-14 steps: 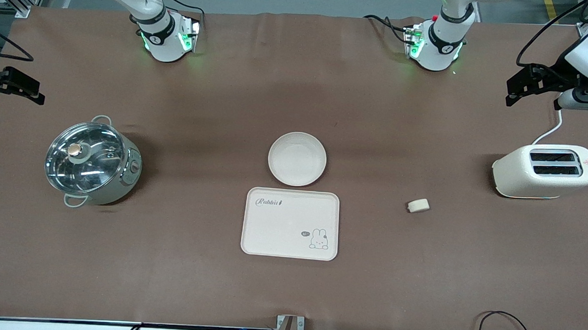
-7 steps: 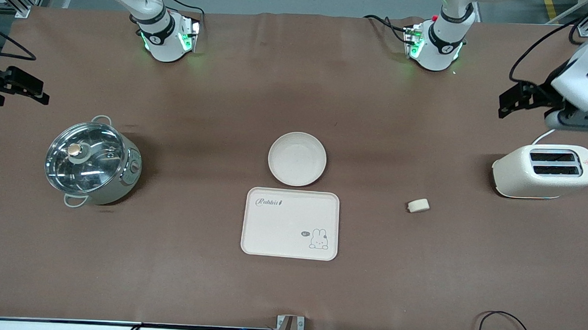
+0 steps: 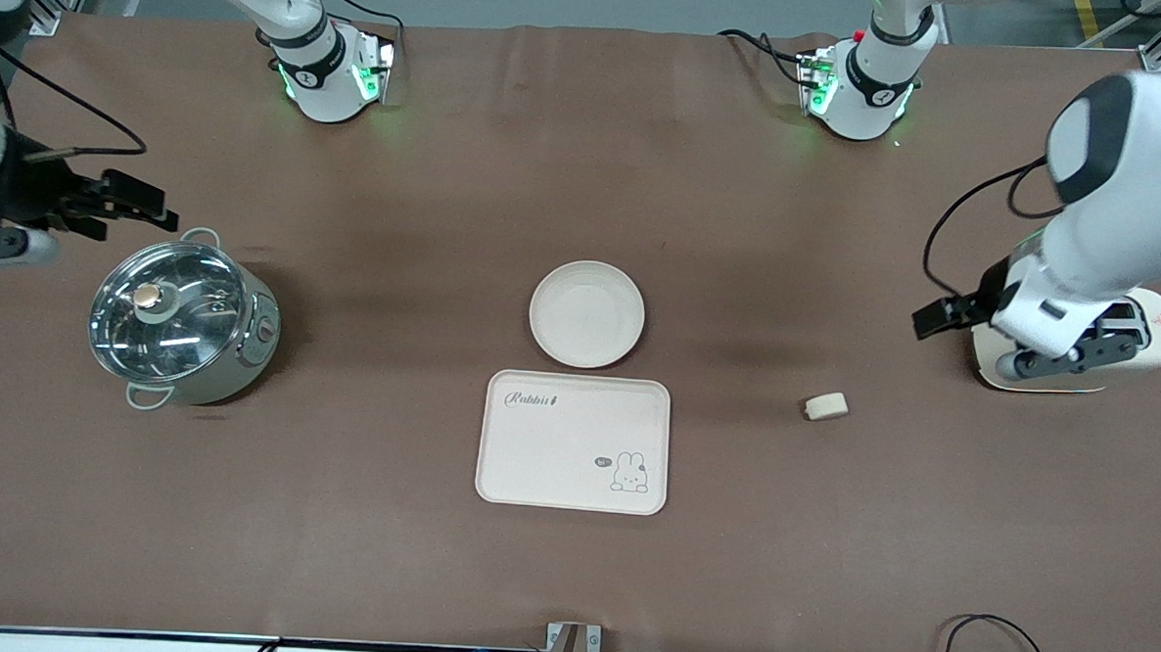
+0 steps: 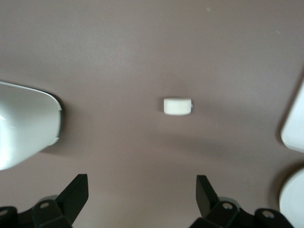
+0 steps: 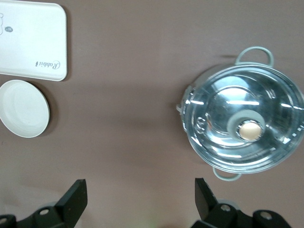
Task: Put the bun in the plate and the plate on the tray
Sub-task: 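Grasp the bun with the left gripper while the right gripper reaches the plate, then carry the bun with the left gripper over the white plate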
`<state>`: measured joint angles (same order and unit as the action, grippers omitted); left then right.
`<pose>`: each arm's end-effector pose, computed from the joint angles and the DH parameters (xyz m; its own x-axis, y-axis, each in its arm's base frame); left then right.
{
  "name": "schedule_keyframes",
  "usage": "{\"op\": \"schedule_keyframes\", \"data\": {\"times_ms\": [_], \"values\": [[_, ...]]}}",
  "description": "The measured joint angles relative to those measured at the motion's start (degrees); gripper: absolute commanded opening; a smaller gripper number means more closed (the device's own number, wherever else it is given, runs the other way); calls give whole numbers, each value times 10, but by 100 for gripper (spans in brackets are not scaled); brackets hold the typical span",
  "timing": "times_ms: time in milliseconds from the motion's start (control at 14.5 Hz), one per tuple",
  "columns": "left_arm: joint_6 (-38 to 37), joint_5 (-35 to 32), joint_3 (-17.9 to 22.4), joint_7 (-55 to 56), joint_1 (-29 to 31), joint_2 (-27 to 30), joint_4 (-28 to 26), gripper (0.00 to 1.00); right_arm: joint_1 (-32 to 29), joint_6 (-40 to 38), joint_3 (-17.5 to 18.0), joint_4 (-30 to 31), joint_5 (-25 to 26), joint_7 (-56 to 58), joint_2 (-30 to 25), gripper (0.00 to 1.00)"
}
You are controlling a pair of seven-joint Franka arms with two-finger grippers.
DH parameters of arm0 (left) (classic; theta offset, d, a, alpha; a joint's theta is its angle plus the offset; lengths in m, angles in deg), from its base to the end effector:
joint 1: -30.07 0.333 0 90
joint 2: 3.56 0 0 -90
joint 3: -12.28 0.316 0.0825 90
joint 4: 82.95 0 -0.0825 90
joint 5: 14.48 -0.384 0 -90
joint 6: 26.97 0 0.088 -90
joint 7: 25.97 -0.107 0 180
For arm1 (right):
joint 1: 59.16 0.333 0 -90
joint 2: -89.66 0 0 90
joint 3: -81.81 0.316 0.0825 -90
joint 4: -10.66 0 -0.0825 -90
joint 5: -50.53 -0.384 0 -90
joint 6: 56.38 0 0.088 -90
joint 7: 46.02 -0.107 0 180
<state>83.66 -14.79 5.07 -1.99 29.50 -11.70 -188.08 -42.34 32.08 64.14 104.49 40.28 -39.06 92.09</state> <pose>0.5896 -0.0774 0.4479 0.9595 0.2777 -0.0462 0.2777 -0.9606 -0.0066 0.5592 0.0144 0.5700 0.9877 0.1082 -0.1125 0.0869 -0.9800 -0.1792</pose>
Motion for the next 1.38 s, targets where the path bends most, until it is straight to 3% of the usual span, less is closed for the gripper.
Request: {"op": "schedule_keyframes", "data": {"times_ms": [276,483,759,966,1103,1379], "values": [[88,0,-5,107,-12,-87,-16,100,45,103,3,77,-48,-8,14,100],[156,0,-6,143,-23,-152,-15,100,69,189,4,139,-140,-8,53,100],[237,0,-5,146,-21,-216,-15,100,139,269,6,173,-245,-15,127,100],[264,0,-5,146,-21,-248,-14,98,209,330,8,185,-380,-25,200,100],[266,0,-5,146,-21,-259,-13,86,243,368,8,184,-421,-25,237,100],[266,0,-6,146,-22,-268,-11,51,298,426,8,183,-435,-31,267,100]]}}
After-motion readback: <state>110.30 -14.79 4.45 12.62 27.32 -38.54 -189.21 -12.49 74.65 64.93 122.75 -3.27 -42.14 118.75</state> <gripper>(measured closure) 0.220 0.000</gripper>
